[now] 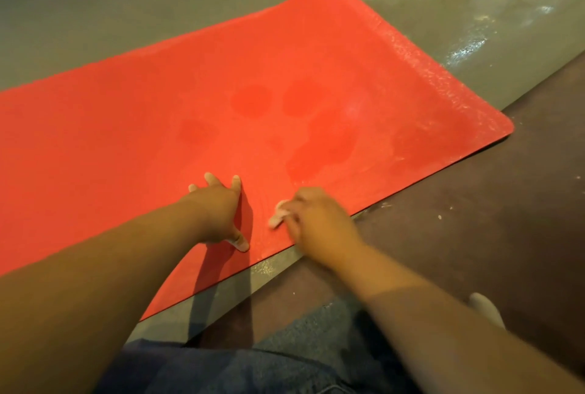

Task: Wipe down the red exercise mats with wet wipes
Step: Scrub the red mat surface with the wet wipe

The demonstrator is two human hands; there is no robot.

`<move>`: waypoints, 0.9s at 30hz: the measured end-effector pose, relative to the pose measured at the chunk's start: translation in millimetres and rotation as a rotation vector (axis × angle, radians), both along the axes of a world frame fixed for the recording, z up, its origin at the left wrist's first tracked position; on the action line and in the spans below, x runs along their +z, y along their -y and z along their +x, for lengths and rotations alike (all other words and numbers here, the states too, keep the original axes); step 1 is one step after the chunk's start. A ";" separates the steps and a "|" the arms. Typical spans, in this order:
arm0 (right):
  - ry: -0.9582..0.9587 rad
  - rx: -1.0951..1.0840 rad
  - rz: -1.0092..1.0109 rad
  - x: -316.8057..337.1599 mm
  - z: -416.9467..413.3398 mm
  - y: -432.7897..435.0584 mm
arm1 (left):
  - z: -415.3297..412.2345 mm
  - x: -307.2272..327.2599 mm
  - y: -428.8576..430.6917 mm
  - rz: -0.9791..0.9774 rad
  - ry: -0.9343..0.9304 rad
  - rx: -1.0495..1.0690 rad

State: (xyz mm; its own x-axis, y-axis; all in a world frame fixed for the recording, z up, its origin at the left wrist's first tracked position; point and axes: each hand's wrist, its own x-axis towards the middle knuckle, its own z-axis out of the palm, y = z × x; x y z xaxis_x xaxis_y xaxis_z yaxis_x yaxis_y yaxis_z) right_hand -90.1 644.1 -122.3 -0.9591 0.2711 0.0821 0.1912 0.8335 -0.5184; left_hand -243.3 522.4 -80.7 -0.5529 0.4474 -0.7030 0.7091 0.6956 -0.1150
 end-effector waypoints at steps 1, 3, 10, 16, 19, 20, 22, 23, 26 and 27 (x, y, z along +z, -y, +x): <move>0.014 -0.049 0.005 3.8 -0.2 -24.1 | -0.5 0.3 0.1 0.002 0.002 0.000; 0.042 -0.328 0.066 9.4 3.0 -87.3 | -0.8 0.6 -0.3 0.005 0.006 -0.001; 0.001 -0.347 0.108 5.3 1.4 -49.3 | -0.1 0.2 -2.7 0.003 0.006 0.005; -0.018 0.028 0.087 1.4 -5.4 -41.9 | -1.2 -0.7 -0.5 0.010 0.001 0.004; 0.020 -0.473 0.128 2.8 -11.3 -121.8 | -1.5 -0.5 -1.6 0.008 0.010 0.010; 0.026 -0.574 0.126 3.5 -13.5 -129.3 | -1.2 -0.1 -2.6 0.006 0.012 0.010; 0.032 -0.551 0.089 6.7 -20.3 -101.4 | -0.7 0.4 -4.1 0.005 0.014 0.013; 0.006 -0.474 0.052 5.3 -22.5 -75.2 | -0.9 0.8 -4.1 0.003 0.010 0.009; -0.080 -0.059 0.018 2.5 -14.2 9.6 | -0.2 0.4 -0.9 -0.008 0.000 0.010; -0.069 0.072 0.026 1.5 -9.4 21.1 | 0.4 -0.1 -0.7 -0.005 -0.003 0.009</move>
State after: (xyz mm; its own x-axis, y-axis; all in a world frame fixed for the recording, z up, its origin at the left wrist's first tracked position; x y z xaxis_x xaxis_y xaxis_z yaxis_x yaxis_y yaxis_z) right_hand -99.5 623.0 -120.9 -0.9678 0.1984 0.1548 0.0949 0.8573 -0.5060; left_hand -242.8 523.1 -80.8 -0.5587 0.4384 -0.7040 0.7024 0.7015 -0.1206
